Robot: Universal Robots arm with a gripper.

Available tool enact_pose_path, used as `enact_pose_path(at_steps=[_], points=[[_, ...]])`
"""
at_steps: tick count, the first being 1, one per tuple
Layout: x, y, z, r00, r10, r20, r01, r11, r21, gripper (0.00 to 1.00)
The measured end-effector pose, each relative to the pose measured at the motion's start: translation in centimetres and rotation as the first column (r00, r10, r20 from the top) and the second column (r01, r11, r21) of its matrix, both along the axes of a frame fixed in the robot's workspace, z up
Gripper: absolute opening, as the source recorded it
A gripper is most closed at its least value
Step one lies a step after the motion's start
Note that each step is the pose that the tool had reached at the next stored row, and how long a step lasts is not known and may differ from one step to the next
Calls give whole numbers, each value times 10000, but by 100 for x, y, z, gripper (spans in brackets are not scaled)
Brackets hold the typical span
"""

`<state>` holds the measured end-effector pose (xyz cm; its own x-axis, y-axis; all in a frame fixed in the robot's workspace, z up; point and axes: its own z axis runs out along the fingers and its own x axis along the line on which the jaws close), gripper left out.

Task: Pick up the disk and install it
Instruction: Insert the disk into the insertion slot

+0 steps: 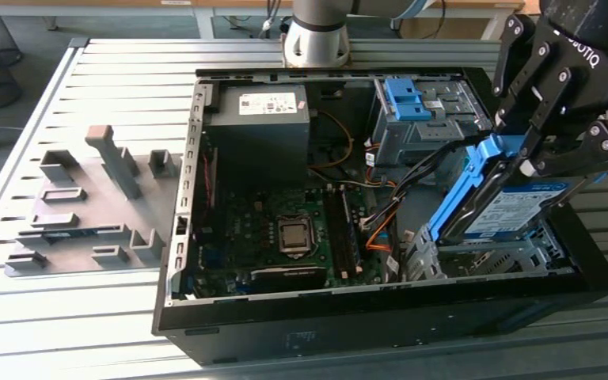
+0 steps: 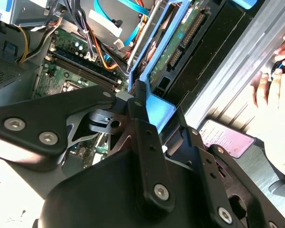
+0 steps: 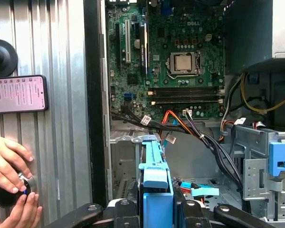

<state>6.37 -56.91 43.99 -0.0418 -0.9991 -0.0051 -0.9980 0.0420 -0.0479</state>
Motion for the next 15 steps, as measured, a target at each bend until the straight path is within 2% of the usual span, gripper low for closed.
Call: enact_pose_path(at_steps=[9,11,12,15], points=[[0,0,-1,10000,0,0,0,10000,-2,36],[0,0,-1,10000,1,0,-1,10000,-4,38],[0,0,-2,10000,0,0,0,10000,-5,44],[0,0,-50,10000,0,0,0,10000,-4,44]])
